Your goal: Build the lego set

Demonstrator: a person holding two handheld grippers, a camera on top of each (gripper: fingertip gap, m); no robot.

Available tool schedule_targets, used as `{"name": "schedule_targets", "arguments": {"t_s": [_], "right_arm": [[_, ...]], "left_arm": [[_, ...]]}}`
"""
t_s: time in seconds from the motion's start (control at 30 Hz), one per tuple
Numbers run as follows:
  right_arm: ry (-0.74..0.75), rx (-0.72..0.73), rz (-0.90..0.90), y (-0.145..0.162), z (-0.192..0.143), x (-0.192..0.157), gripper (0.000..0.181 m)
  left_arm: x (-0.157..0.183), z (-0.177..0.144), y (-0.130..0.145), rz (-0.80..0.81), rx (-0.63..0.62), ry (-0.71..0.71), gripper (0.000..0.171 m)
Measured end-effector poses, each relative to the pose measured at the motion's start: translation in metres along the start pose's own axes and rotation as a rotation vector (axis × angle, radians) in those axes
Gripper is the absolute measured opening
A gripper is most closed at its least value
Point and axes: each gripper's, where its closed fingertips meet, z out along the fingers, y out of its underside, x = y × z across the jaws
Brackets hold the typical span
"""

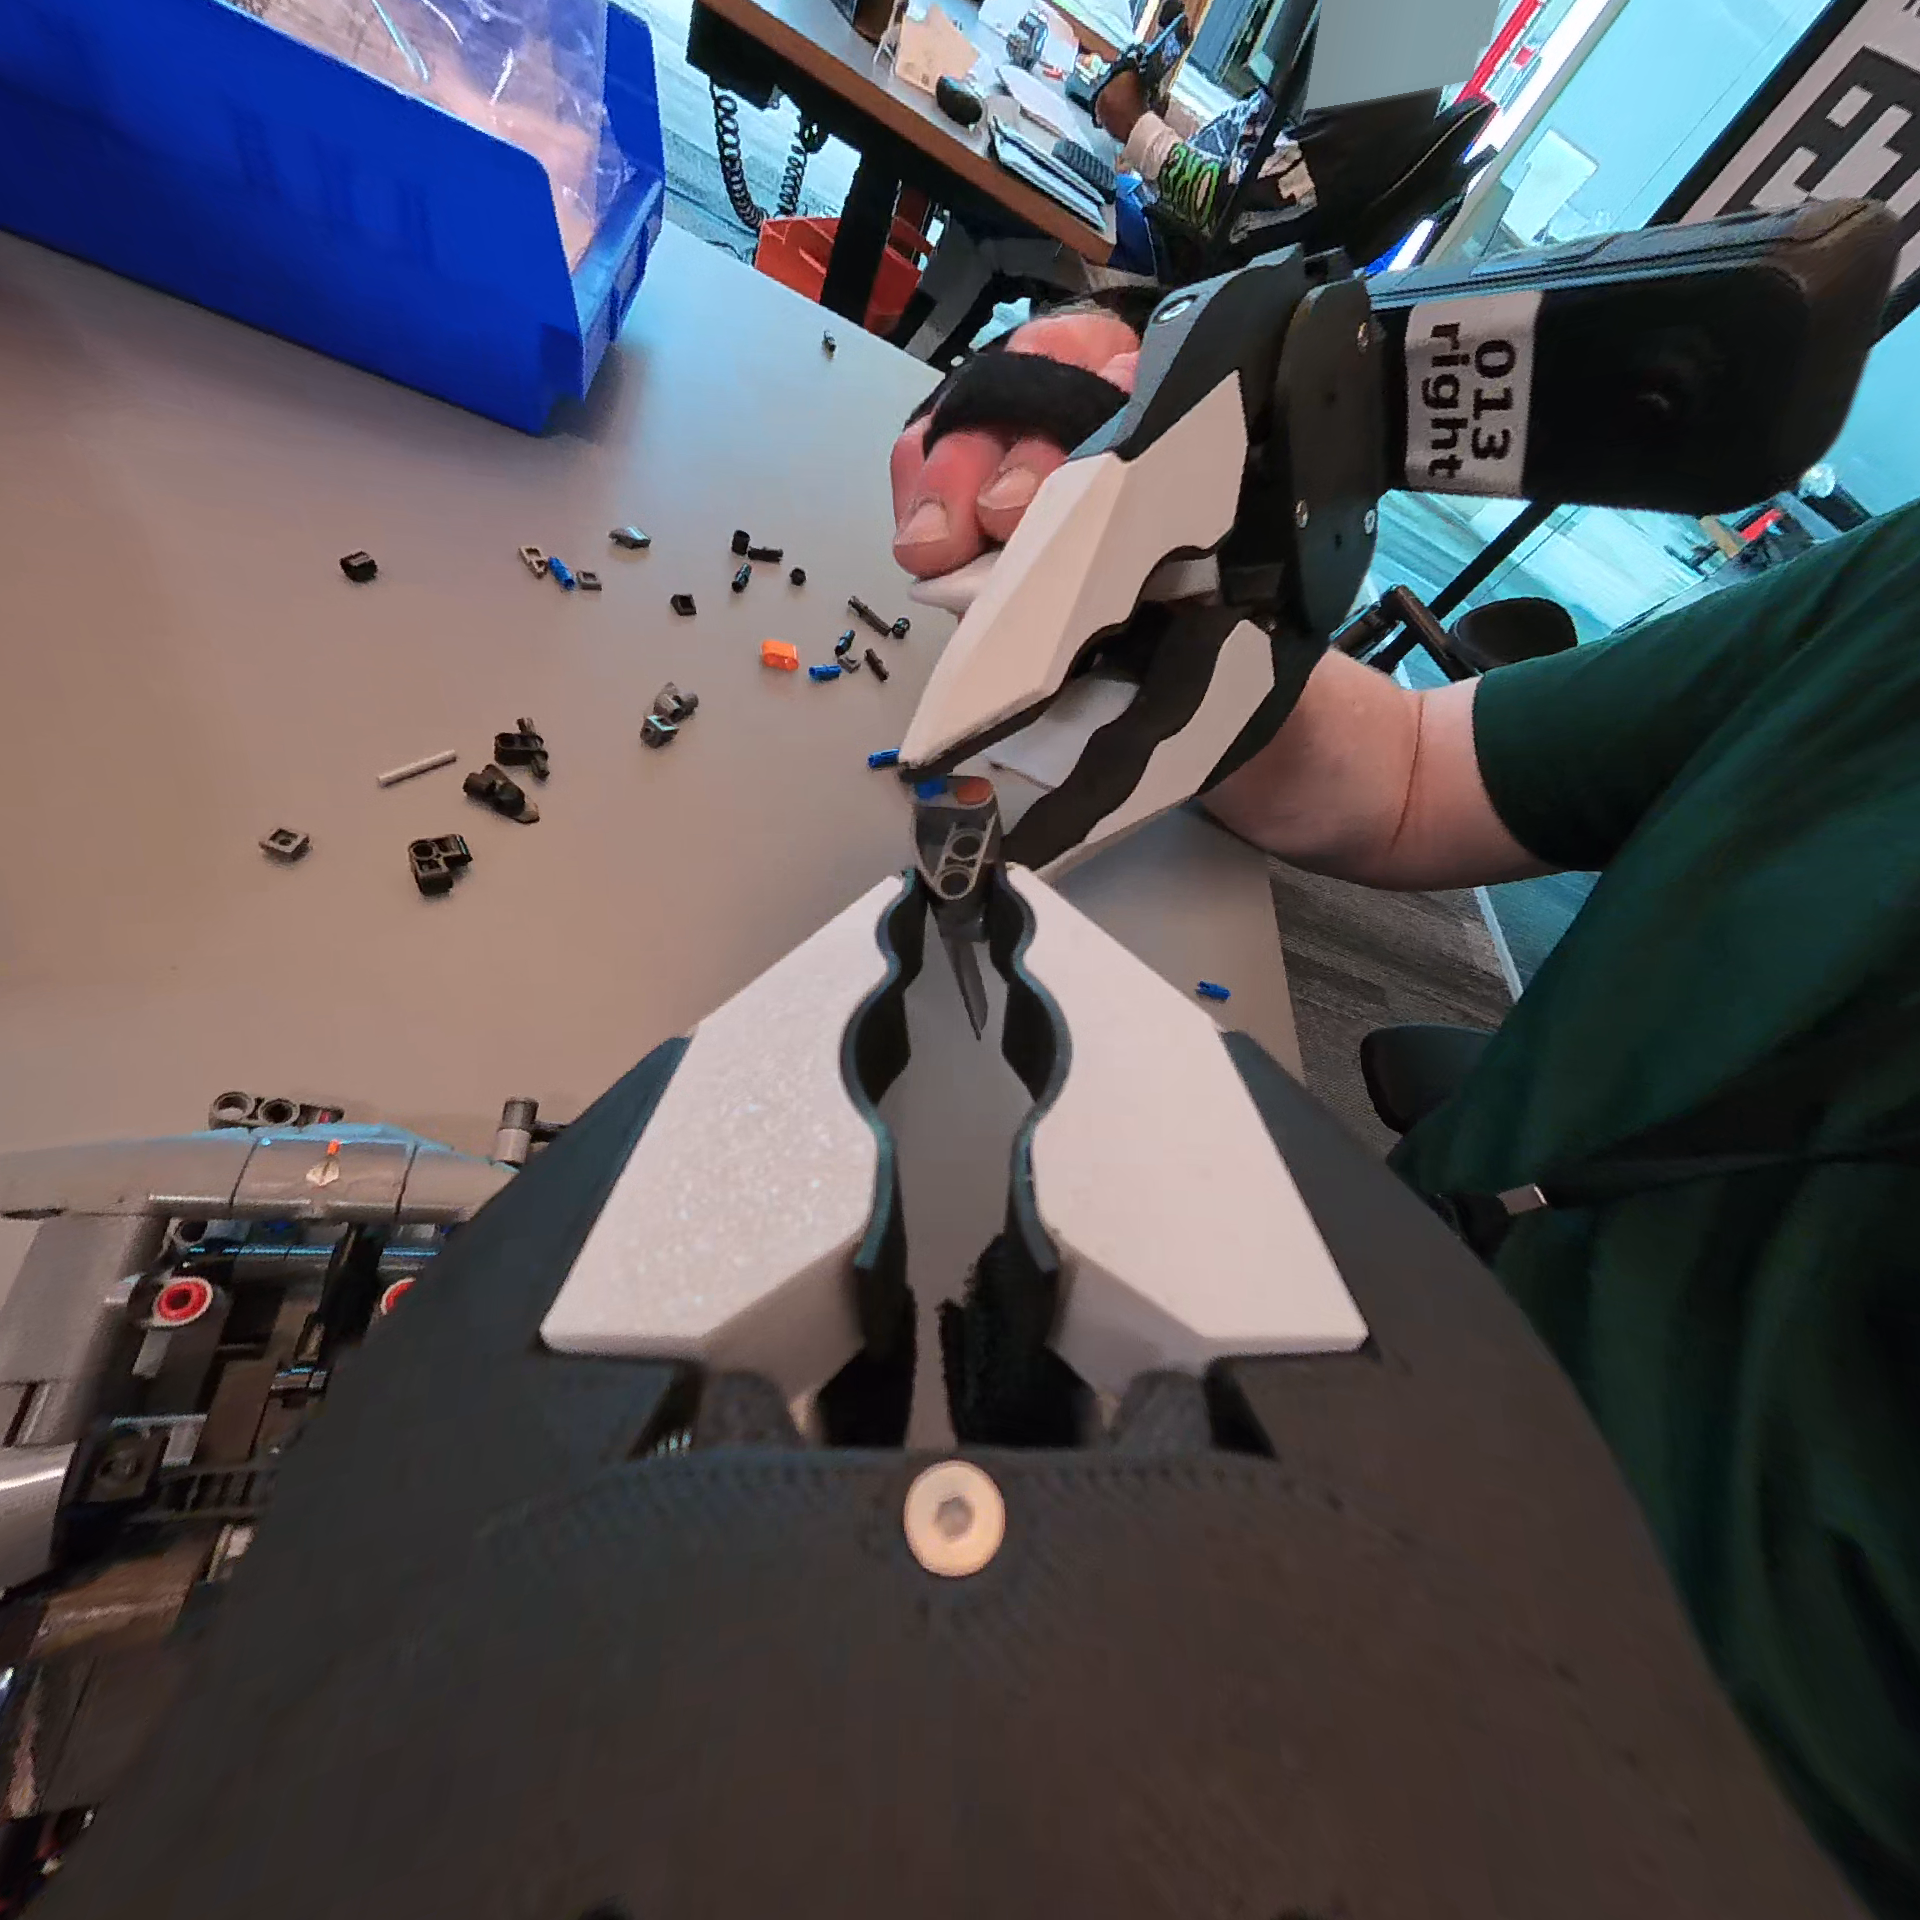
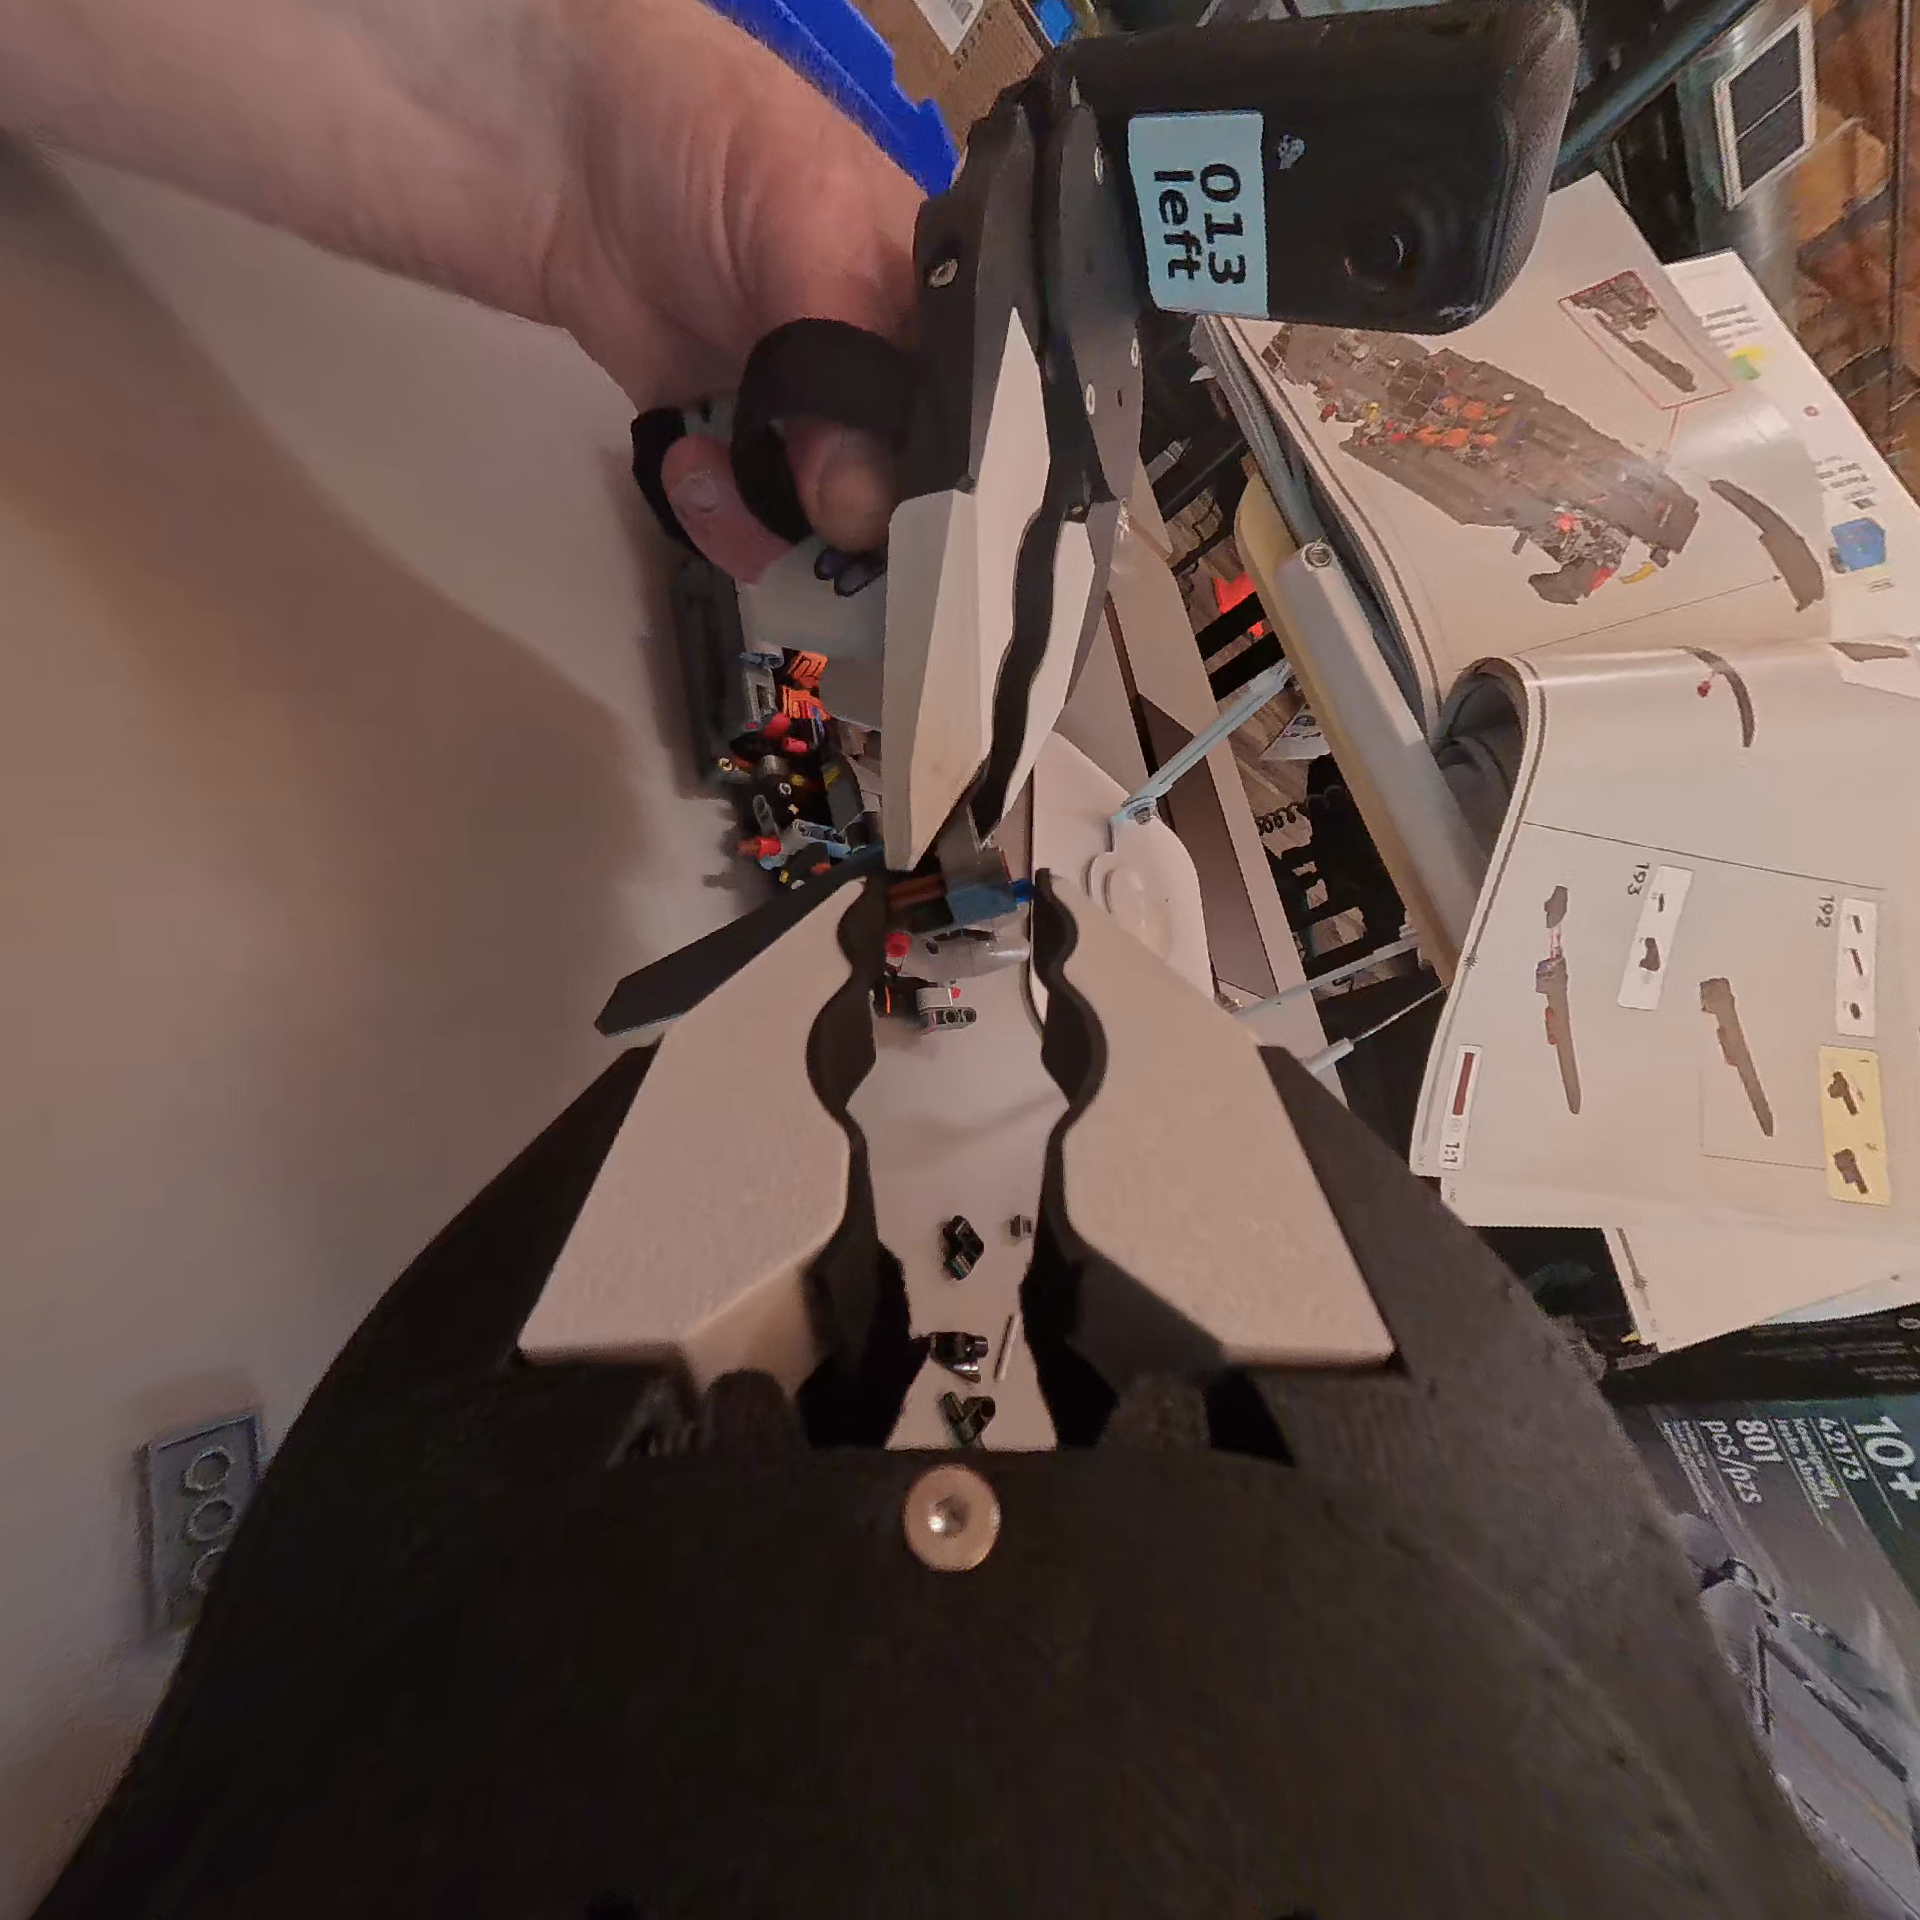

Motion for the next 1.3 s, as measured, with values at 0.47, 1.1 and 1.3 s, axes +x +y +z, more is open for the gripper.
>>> {"name": "schedule_targets", "arguments": {"t_s": [0.47, 1.1, 1.3], "right_arm": [[-0.024, 0.027, 0.126, 0.000, 0.001, 0.003, 0.023], [-0.085, 0.023, 0.198, 0.001, 0.002, -0.003, 0.021], [-0.084, 0.061, 0.228, 0.000, -0.003, 0.002, 0.022]], "left_arm": [[-0.002, -0.001, -0.001, -0.002, 0.024, 0.015, 0.010], [-0.001, 0.000, 0.004, 0.040, -0.018, 0.030, 0.010], [0.002, -0.001, -0.007, 0.026, 0.078, 0.056, 0.013]]}}
